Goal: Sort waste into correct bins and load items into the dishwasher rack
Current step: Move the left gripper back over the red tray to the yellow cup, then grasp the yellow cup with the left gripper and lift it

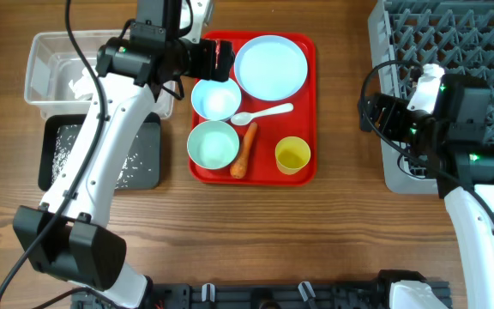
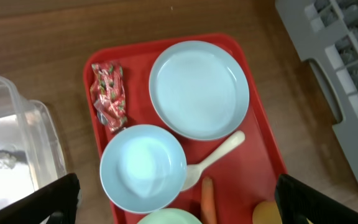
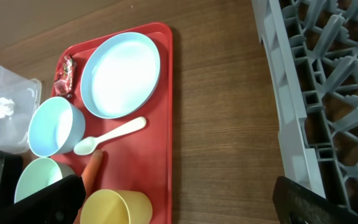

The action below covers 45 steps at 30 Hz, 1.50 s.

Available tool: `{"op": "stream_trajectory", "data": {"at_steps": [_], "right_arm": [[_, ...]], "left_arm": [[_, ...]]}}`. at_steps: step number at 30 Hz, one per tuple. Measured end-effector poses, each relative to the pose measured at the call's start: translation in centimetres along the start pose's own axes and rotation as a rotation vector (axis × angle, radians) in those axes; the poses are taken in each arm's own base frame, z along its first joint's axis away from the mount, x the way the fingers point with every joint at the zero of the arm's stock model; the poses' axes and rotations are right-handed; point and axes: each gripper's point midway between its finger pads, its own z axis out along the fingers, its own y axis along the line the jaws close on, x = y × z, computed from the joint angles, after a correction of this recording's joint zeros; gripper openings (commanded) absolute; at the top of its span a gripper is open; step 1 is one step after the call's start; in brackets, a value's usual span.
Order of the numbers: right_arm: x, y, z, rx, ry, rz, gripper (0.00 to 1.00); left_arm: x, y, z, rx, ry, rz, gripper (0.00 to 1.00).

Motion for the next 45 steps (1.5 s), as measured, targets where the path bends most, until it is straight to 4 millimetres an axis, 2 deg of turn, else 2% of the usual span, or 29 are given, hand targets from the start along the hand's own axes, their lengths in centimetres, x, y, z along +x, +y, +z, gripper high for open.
{"op": "stream_trajectory", "data": {"at_steps": [8, 14, 19, 25, 29, 32, 36, 40, 45], "right_arm": [[0.1, 0.3, 0.0, -0.017, 0.005, -0.003, 1.0], [0.8, 0.7, 0.0, -0.045, 0.037, 0.005, 1.0], [1.3, 1.5, 0.3, -0.095, 0.064, 0.01, 1.0], [2.3, 2.1, 1.8, -0.153, 0.135, 0.03, 1.0], [2.9, 2.5, 2.4, -0.166, 0.165, 0.03, 1.0], [2.9, 2.4, 2.6, -0.161, 0.166, 0.029, 1.0], [2.7, 2.0, 2.6, -0.146, 0.157, 0.031, 1.0], [2.5, 1.4, 2.6, -0.127, 0.149, 0.04, 1.0], [2.3, 0.8, 2.6, -0.103, 0.142, 0.044, 1.0]], "left_arm": [[2.9, -2.3, 0.3, 0.026, 0.114, 0.021, 1.0], [4.2, -3.9, 0.4, 0.046, 0.162, 0.045, 1.0], [4.0, -3.2, 0.4, 0.036, 0.157, 0.03, 1.0], [3.0, -2.5, 0.4, 0.027, 0.118, 0.001, 1.0], [3.1, -3.3, 0.6, 0.062, 0.125, -0.001, 1.0], [4.9, -5.1, 1.4, 0.109, 0.197, 0.043, 1.0], [9.0, -8.8, 4.9, 0.171, 0.347, 0.132, 0.92], [11.8, -10.5, 7.5, 0.197, 0.44, 0.173, 0.88], [13.8, -12.0, 7.9, 0.217, 0.505, 0.21, 0.8]]}}
